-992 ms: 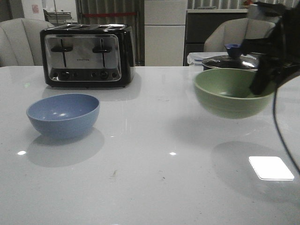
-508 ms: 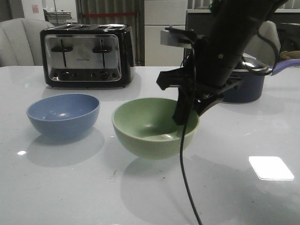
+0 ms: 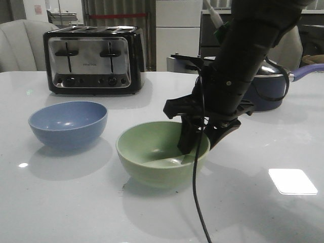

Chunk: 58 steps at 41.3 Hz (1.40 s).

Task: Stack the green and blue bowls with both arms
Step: 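Slide the green bowl with the right gripper toward the table center, then open the right gripper and lift it away from the green bowl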

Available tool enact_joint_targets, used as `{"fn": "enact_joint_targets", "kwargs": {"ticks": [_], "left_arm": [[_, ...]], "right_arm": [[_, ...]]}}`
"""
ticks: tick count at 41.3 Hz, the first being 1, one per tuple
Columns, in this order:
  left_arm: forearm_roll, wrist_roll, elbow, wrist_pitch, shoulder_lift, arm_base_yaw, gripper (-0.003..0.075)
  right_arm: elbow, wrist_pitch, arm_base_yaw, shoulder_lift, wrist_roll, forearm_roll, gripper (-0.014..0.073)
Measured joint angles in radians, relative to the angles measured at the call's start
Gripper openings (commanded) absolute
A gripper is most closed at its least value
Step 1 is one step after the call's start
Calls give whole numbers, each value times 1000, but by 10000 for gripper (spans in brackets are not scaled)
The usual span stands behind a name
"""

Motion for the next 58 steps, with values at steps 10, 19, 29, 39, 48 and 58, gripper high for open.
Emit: {"fn": "enact_joint_targets", "kwargs": {"ticks": [10, 19, 29, 39, 48, 58], "left_arm": [[0, 0, 0, 0, 0, 0, 580], [0, 0, 0, 0, 0, 0, 580], [0, 0, 0, -5, 0, 0, 580], [-4, 0, 0, -10, 2, 0, 580], [-20, 0, -28, 16, 65, -20, 580], [-22, 0, -150, 64, 264, -90, 580]], "right_arm": [[20, 0, 12, -167, -15, 0, 399], [141, -10, 71, -404, -89, 0, 399], [342, -46, 79, -695, -95, -8, 399], [532, -51, 79, -959, -95, -8, 399], [621, -45, 79, -1108, -95, -10, 399], [629, -43, 79, -1128, -95, -10, 399]]}}
